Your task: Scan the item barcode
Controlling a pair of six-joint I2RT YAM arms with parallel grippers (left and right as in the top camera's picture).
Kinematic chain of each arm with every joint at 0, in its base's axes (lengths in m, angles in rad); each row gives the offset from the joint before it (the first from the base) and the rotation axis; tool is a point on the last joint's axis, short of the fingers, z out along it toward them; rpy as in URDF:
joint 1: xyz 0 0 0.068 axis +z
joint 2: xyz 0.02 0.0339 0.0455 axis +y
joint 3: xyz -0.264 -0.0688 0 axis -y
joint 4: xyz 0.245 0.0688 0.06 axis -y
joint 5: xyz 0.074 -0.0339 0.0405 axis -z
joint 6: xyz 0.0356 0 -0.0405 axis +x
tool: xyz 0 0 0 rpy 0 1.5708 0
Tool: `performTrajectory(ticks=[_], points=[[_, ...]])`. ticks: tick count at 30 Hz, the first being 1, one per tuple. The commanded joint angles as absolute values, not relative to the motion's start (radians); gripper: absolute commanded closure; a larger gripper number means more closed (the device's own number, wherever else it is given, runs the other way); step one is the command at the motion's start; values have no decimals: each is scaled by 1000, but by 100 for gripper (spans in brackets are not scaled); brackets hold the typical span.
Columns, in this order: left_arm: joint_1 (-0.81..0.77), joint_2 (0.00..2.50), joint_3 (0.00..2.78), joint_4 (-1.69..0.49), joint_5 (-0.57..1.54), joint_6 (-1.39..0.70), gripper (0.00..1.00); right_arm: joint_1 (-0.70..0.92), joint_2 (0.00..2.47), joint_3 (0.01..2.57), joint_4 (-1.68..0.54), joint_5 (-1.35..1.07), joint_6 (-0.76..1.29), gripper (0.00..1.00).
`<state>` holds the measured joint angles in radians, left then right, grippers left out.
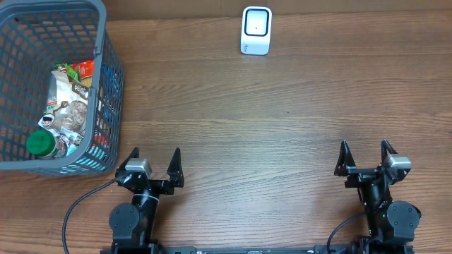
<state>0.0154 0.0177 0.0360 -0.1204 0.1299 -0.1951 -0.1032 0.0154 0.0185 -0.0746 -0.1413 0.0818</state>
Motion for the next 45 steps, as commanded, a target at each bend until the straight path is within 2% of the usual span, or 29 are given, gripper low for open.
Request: performTrajectory(ticks=[1, 7, 11, 14, 17, 25, 30, 38, 41, 45], points=[[19, 6, 146, -180, 165, -233, 0, -106, 5, 8, -72, -133, 78, 0], [19, 6, 403, -421, 19, -233, 0, -106, 5, 8, -72, -133, 78, 0], [19, 13, 567, -462, -58, -233, 0, -106, 5, 8, -72, -133, 78, 0], [19, 69, 690, -485, -262, -241, 0, -106, 5, 8, -72, -133, 78, 0], [19, 200, 817, -516, -464, -210, 0, -106, 5, 8, -72, -133, 78, 0], [23, 730, 1197, -518, -612, -49, 0, -106, 5, 8, -72, -133, 78, 0], [97, 1076, 1541, -633, -525, -48, 0, -106, 5, 8, -72, -133, 78, 0], [451, 1547, 2111, -996, 8, -59, 0, -106, 5, 8, -72, -133, 78, 0], [556, 1645, 2172, -1056, 104, -59, 0, -106, 5, 8, -72, -133, 78, 0], [609, 1730, 2171, -1129, 146, -2, 0, -106, 5, 8, -72, -133, 78, 0]])
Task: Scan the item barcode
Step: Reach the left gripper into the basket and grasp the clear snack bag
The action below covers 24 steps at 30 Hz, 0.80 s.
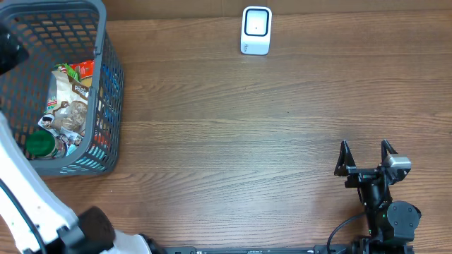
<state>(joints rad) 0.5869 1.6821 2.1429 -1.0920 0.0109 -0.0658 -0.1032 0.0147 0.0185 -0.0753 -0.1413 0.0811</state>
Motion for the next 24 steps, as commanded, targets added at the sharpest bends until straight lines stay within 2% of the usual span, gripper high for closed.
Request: performTrajectory(ticks=[1, 6, 16, 24], points=[[611, 1752, 2170, -1158, 155, 44, 0, -106, 5, 8, -72, -133, 78, 0], [593, 1854, 2167, -1212, 230, 157, 0, -106, 5, 8, -72, -133, 78, 0], [537, 2061, 2166, -1287, 168, 252, 0, -106, 5, 8, -72, -133, 78, 0], [520, 2140, 2166, -1319, 134, 224, 0, -106, 5, 8, -72, -133, 78, 0]])
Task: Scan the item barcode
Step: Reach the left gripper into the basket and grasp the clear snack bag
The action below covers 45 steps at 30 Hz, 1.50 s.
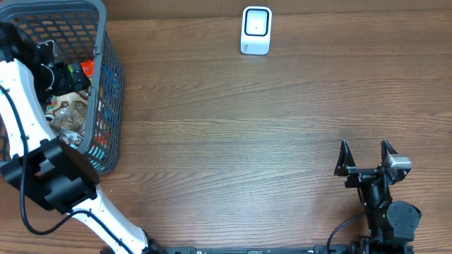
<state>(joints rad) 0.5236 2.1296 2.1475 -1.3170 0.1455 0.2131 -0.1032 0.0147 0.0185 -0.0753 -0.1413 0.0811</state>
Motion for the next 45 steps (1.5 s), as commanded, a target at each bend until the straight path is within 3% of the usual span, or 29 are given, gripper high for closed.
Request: performTrajectory(ticks=[1, 18, 35, 36, 44, 45], points=[[520, 2140, 2166, -1317, 134, 225, 0, -106, 5, 8, -72, -133, 78, 0], [516, 2204, 2076, -1269, 115, 276, 0, -106, 5, 8, -72, -133, 78, 0], [516, 2204, 1813, -1093, 93, 259, 0, -106, 5, 8, -72, -133, 78, 0], [516, 2204, 1808, -1090, 93, 257, 2, -106, 5, 8, -72, -133, 78, 0], [516, 2204, 1807, -1087, 94, 242, 62, -106, 5, 8, -72, -133, 78, 0], [516, 2204, 1807, -1087, 94, 241, 63, -106, 5, 8, -72, -133, 78, 0]])
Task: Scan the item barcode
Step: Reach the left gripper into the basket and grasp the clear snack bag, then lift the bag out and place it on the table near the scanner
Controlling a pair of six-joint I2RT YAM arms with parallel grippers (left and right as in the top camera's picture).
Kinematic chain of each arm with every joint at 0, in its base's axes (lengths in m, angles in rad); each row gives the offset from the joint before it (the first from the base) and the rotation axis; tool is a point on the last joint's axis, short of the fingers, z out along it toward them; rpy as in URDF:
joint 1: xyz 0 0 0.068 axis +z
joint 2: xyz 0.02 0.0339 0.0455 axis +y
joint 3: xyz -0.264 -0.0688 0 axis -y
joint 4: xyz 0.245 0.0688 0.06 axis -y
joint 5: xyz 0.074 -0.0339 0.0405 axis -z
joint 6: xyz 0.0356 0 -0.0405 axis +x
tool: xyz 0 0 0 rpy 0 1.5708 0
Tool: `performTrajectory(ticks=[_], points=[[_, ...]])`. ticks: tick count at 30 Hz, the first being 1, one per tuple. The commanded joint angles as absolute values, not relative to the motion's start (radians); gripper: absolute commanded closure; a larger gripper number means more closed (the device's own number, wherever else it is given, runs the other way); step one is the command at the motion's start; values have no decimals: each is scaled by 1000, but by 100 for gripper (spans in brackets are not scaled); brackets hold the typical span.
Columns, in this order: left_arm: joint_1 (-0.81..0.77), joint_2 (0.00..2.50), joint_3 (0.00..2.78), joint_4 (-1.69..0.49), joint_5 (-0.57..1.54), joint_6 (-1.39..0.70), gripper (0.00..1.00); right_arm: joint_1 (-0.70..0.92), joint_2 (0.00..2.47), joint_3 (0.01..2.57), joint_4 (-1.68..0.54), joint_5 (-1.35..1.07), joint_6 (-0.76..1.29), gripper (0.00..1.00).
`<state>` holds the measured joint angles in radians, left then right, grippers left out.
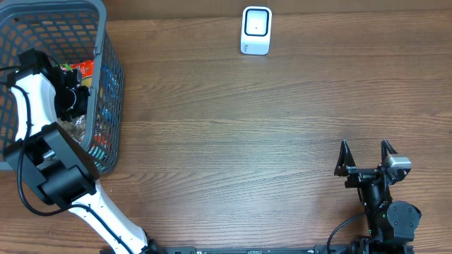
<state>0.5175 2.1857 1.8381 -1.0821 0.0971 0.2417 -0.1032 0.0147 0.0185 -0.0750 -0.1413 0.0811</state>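
The grey mesh basket [106,85] at the far left holds packaged groceries [83,68], partly covered by my left arm. My left gripper [74,99] reaches down into the basket among the packets; its fingers are dark against the contents and I cannot tell whether they are open or shut. The white barcode scanner [256,30] stands at the back edge of the table, centre. My right gripper [365,156] rests at the front right, open and holding nothing.
Brown wooden tabletop [247,127] stretches between basket, scanner and right arm. The left arm's white links [42,162] hang over the basket's front wall.
My left gripper has shifted slightly right and lower inside the basket, deeper among the packets. The right arm has not moved.
Both arms rested open at the front edge and the basket's packets and green-lidded jar lay uncovered. Then my left arm was raised at the left edge. Then its gripper was inside the basket, and now it sits lower among the items.
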Motion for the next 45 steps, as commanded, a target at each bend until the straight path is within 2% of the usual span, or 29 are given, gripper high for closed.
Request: performTrajectory(ticks=[1, 3, 6, 7, 18, 28, 37, 45], points=[[516, 2204, 1807, -1087, 94, 239, 63, -106, 5, 8, -72, -133, 78, 0], [516, 2204, 1807, -1088, 94, 238, 67, -106, 5, 8, -72, -133, 78, 0], [516, 2204, 1807, -1092, 94, 226, 93, -106, 5, 8, -72, -133, 78, 0], [516, 2204, 1808, -1095, 94, 220, 96, -106, 5, 8, -72, -133, 78, 0], [516, 2181, 1861, -1172, 97, 174, 96, -106, 5, 8, -72, -133, 78, 0], [516, 2072, 2130, -1368, 81, 106, 96, -106, 5, 8, -72, -133, 78, 0], [512, 1840, 2228, -1398, 86, 63, 96, -106, 5, 8, -72, -133, 78, 0], [395, 1589, 2228, -1390, 270, 83, 96, -106, 5, 8, -72, -133, 78, 0]])
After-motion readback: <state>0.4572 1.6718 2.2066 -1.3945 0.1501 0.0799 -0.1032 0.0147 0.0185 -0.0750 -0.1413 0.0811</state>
